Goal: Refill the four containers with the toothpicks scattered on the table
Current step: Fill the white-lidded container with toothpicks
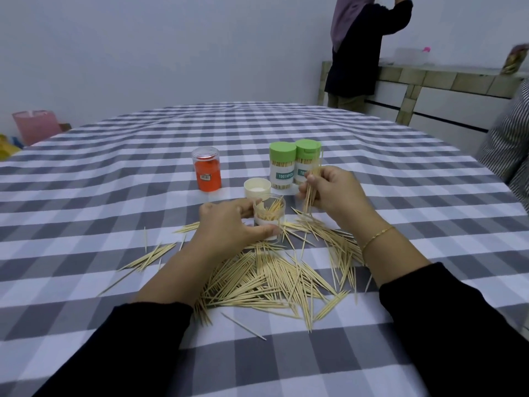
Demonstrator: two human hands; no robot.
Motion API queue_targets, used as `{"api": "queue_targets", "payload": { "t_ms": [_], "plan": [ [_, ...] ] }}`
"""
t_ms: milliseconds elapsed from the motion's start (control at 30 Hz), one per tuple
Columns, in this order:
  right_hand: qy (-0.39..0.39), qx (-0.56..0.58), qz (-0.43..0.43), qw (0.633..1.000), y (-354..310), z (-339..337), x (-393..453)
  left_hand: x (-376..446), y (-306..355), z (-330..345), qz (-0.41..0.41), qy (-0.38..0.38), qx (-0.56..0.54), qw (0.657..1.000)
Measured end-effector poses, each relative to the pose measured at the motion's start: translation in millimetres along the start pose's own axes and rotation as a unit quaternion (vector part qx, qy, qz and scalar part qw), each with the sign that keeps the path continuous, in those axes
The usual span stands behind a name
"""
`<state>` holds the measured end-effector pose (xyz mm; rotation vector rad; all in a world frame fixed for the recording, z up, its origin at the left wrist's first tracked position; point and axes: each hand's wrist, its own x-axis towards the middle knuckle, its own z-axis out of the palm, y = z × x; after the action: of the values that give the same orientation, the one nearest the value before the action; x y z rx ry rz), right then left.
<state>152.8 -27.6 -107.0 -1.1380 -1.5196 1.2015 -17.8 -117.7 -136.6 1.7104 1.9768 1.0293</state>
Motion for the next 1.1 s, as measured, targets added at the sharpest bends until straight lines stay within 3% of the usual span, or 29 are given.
{"api": "queue_targets", "payload": {
  "t_ms": [300,467,700,867,1100],
  "plan": [
    [0.097,0.052,-0.176,0.978,2.6,23.3,-11.9,-0.5,0.6,0.3,0.003,0.003,-0.003,1.000],
    [0.132,0.103,-0.231,0.958,-2.7,29.6,-20.9,-1.9,4.0,0.1,0.005,0.008,0.000,1.000],
    [0.088,0.120,-0.225,0.963,0.4,38.1,-24.8,-0.4,0.7,-0.2,0.016,-0.008,-0.006,1.000],
    [0.047,0.051,-0.224,0.972,7.6,45.9,-26.7,-0.4,2.4,1.1,0.021,-0.002,-0.009,1.000],
    [0.011,0.048,-0.193,0.980,10.8,46.2,-23.5,-0.9,0.5,0.8,0.031,0.011,0.013,0.999]
  ]
}}
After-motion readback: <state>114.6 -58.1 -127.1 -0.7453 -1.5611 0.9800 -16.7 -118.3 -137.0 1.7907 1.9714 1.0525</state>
